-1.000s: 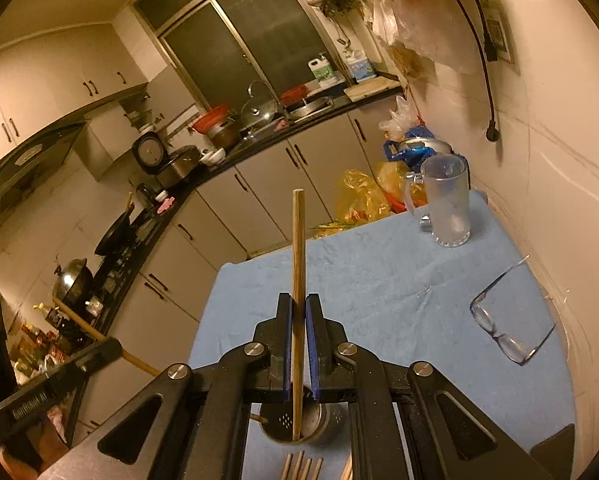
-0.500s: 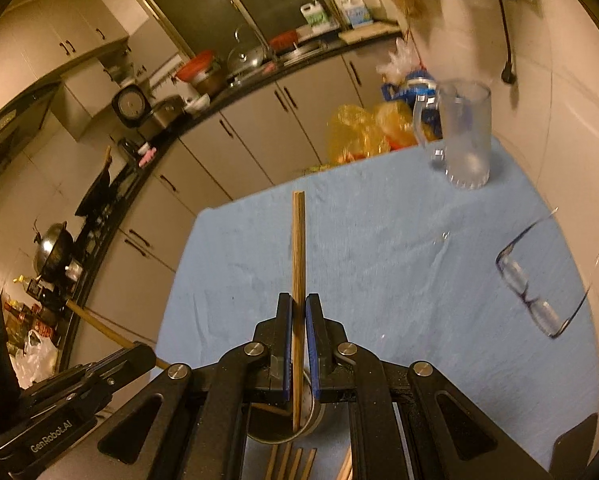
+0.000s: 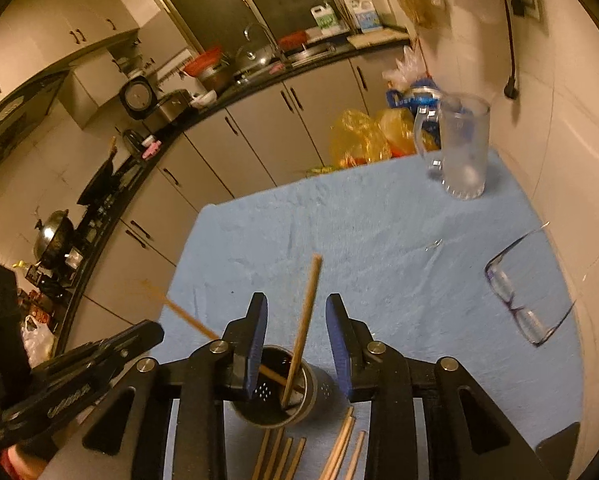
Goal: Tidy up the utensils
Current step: 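Open the left tool over the cup while the right tool drops its chopstick in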
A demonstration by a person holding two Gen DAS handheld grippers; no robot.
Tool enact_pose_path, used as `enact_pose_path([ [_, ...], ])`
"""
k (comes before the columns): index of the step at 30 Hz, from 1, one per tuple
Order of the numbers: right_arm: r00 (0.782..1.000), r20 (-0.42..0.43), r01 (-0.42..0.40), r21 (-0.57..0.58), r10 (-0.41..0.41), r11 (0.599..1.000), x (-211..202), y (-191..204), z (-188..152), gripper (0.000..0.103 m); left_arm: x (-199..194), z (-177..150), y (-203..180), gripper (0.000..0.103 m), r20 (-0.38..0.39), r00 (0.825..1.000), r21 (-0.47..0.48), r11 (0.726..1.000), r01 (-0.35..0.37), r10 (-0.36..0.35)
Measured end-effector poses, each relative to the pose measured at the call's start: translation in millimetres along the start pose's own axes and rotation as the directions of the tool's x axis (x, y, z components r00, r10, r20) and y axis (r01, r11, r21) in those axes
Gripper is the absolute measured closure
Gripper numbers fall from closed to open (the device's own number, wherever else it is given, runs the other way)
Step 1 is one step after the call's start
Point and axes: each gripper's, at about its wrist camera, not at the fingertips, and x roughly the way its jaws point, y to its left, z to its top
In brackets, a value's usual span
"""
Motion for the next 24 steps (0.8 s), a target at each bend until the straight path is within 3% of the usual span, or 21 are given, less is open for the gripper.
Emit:
enact_pose_path([
  [1,1.000,0.012,0.005,-0.005,-0.005,1.000,-8,0,-1,0.064,-6,-1,0,0.096,0.012,1.000,0.005,1.000,0.000,0.000],
  [3,0.999,0.043,0.023,-0.011,-0.023,1.000,-26,-3,-4,0.045,-17,-4,0,0.096,0.039,0.999,0.014,1.000,-0.007,0.006],
  [7,0.991,0.104,0.089,-0.023,-0.086,0.996,-60,-12,-17,0.035,-38,-15,2,0.095,0.076,0.997,0.020,1.000,-0.012,0.010],
  [9,0.985,0.128,0.122,-0.024,-0.118,0.992,-74,-18,-28,0.028,-48,-23,4,0.091,0.089,0.996,0.022,1.000,-0.010,0.008],
  [11,0.973,0.149,0.182,-0.038,-0.175,0.983,-85,-20,-40,0.023,-56,-32,7,0.081,0.099,0.995,0.031,0.999,-0.013,0.010],
  [14,0.959,0.153,0.250,-0.065,-0.238,0.966,-95,-22,-62,0.017,-63,-52,8,0.078,0.101,0.995,0.059,0.998,-0.035,0.029],
  [16,0.949,0.128,0.296,-0.059,-0.287,0.953,-97,-26,-79,0.017,-65,-66,9,0.078,0.090,0.995,0.069,0.997,-0.038,0.032],
  [20,0.972,0.040,0.230,0.001,-0.230,0.973,-97,-42,-108,0.017,-65,-95,16,0.077,0.061,0.997,0.076,0.996,-0.045,0.041],
  [22,0.970,0.005,0.244,0.074,-0.245,0.967,-96,-54,-123,0.018,-62,-109,19,0.076,0.041,0.998,0.080,0.995,-0.053,0.050],
  [24,0.964,-0.041,0.265,0.097,-0.262,0.959,-91,-61,-132,0.043,-60,-121,25,0.075,0.024,0.998,0.068,0.996,-0.058,0.057],
])
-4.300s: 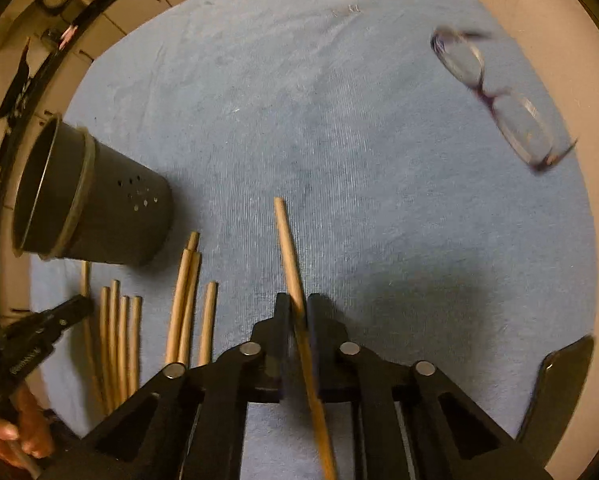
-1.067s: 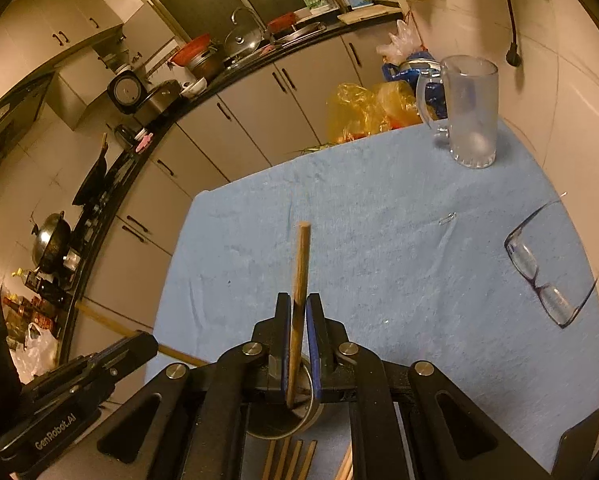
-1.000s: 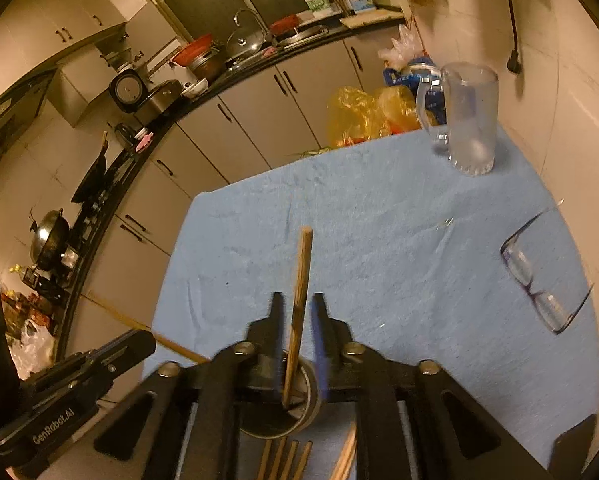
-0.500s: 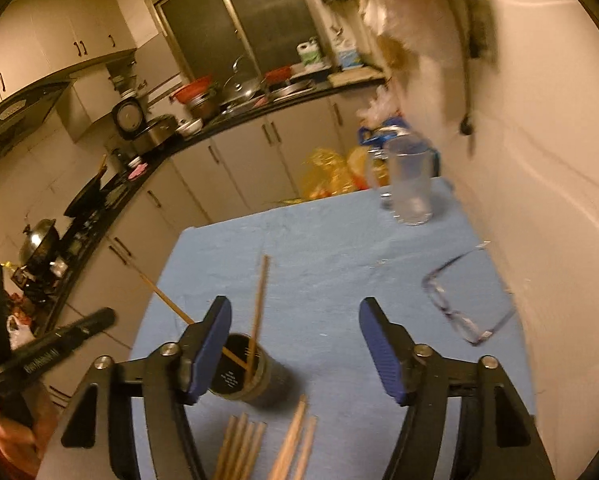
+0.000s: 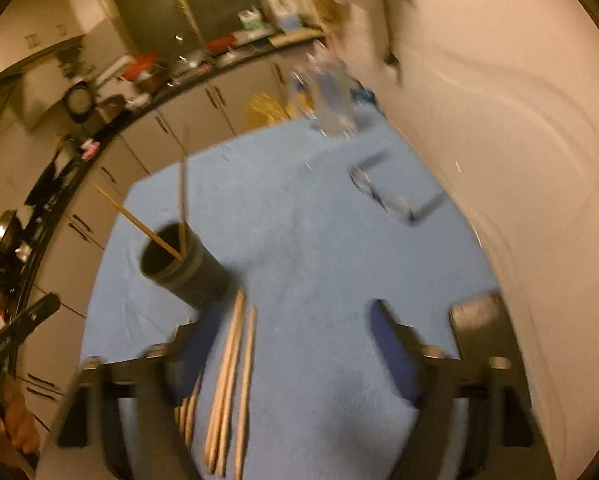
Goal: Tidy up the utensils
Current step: 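Open the left tool over the cup while the right tool drops its chopstick in, then close the left tool on another chopstick while the right tool grasps one too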
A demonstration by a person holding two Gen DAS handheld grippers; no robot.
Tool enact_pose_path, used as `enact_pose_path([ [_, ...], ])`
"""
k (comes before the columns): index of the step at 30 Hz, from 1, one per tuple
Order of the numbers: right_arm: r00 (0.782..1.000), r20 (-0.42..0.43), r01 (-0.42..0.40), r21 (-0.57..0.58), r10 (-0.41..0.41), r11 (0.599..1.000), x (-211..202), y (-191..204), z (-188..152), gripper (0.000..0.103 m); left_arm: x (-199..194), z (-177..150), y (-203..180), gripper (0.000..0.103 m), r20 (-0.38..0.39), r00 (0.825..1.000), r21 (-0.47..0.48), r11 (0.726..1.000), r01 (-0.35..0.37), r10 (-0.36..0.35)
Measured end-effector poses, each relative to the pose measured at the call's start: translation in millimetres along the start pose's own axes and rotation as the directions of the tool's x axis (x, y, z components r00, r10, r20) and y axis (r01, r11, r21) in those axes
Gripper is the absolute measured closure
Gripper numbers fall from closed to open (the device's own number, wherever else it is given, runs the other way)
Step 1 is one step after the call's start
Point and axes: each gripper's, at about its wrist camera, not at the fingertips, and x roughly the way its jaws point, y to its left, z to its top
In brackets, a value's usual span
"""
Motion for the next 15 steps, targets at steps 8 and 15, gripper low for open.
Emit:
enact_pose_path([
  [8,0.986,-0.164,0.008,0.064,0.003,0.998,27,-8,-32,0.068,13,-46,16,0.074,-0.090,0.996,-0.064,0.998,-0.020,0.014],
  [15,0.949,-0.303,-0.059,0.110,0.090,0.992,48,1,-56,0.069,24,-72,24,0.074,-0.166,0.986,-0.096,0.995,-0.026,0.010],
])
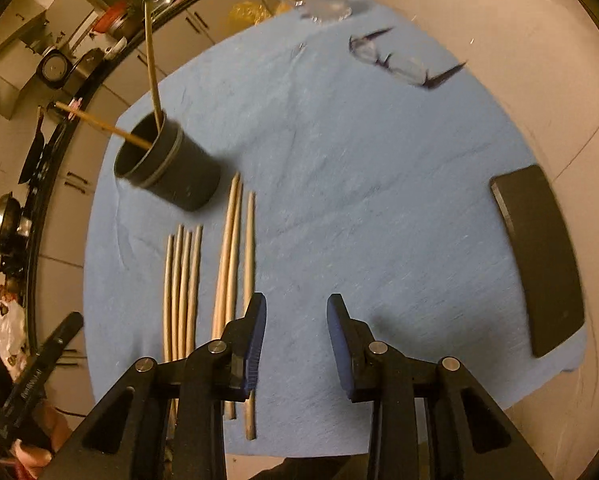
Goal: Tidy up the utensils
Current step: 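Close the left tool on another chopstick while the right tool grasps one too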
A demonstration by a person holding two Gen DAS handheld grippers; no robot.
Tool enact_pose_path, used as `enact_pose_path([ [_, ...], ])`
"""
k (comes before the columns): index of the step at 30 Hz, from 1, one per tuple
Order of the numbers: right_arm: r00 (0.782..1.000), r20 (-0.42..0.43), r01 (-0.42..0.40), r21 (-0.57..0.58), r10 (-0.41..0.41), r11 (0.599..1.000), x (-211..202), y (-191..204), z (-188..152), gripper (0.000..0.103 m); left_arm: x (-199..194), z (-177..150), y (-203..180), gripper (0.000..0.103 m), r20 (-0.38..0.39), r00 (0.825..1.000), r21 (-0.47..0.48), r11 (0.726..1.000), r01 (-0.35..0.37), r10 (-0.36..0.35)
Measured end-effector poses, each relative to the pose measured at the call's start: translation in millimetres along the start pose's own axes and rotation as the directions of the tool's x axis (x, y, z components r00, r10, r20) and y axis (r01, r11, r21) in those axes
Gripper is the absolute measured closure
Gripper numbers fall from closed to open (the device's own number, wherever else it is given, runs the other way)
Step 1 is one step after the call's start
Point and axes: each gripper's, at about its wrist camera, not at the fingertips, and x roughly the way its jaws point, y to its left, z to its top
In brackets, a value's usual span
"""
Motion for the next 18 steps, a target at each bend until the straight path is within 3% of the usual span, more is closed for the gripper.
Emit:
enact_pose_path([
  [7,0.999,-0.040,-0.032,0.038,0.034,0.999,20,3,6,0.069,5,-9,2,0.073,-0.096,0.995,0.046,0.999,-0.007,0.011],
  [11,0.997,-0.057,-0.044,0.046,0.047,0.998,38,12,21,0.080,3,-11,-2,0.071,-0.096,0.995,0.064,0.997,0.037,-0.031],
  [18,0.995,-0.094,-0.020,-0.001,0.019,1.000,69,37,41,0.083,-4,-17,0,0.071,-0.090,0.996,0.086,0.996,0.032,-0.025],
])
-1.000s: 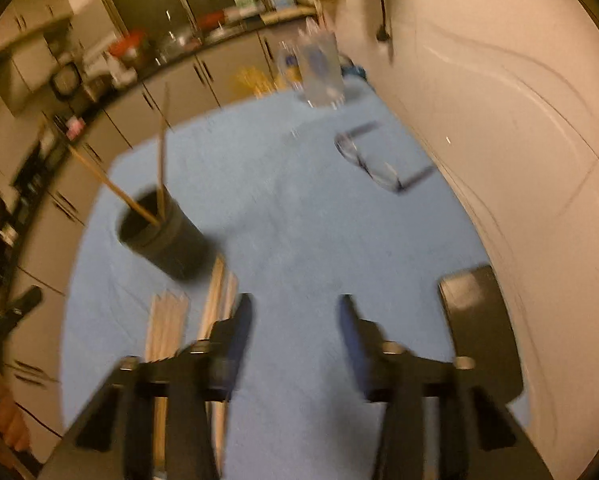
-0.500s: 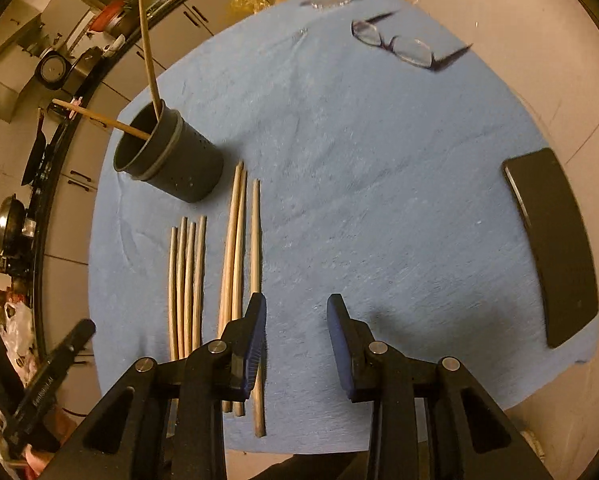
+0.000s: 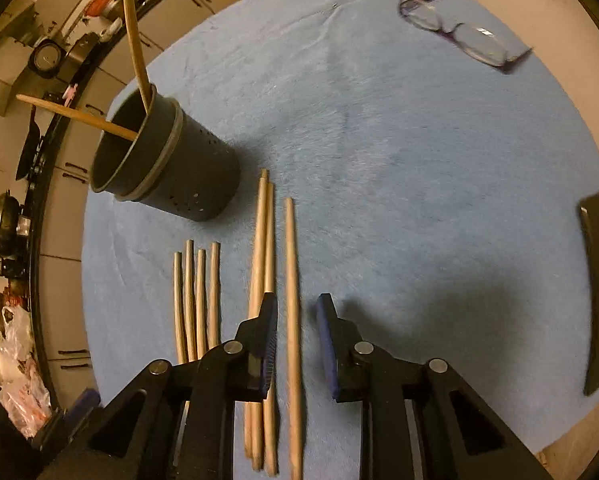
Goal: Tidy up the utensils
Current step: 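Close the left tool on another chopstick while the right tool grasps one too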
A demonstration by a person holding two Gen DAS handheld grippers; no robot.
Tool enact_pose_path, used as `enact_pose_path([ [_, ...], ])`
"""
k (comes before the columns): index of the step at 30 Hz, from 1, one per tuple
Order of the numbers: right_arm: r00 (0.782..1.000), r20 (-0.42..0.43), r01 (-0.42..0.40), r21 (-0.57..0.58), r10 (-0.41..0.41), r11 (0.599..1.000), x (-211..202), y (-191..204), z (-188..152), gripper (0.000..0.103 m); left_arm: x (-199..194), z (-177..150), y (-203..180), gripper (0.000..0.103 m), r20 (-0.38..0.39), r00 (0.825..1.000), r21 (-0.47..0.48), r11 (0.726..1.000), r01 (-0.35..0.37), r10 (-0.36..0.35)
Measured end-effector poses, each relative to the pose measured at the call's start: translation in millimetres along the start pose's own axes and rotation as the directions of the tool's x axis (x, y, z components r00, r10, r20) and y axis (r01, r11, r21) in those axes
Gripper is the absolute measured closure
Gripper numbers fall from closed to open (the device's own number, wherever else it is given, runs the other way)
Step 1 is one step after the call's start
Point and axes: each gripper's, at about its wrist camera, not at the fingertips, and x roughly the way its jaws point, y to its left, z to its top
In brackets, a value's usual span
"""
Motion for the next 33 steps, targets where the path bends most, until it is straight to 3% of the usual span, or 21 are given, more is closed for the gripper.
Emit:
enact_pose_path([
  [11,0.996,-0.055,0.074,-0.046,-0.077,0.996,32,13,14,0.095,5,-1,15,0.071,-0.027,1.000,-0.044,0.999,-0.001,0.000],
  [21,0.997,0.001,0.083,-0.036,-0.083,0.996,3,-17,7,0.096,47,21,-15,0.072,-0.106,0.991,-0.015,0.996,0.086,-0.087],
  [26,0.997,0.038,0.064,-0.031,-0.062,0.997,-17,-27,3,0.096,72,29,-38,0.087,-0.148,0.983,0.005,0.994,0.108,-0.106],
  [33,0.997,0.067,0.048,-0.046,-0.045,0.998,-34,-31,1,0.096,100,41,-49,0.097,-0.199,0.977,0.036,0.996,0.081,-0.073],
])
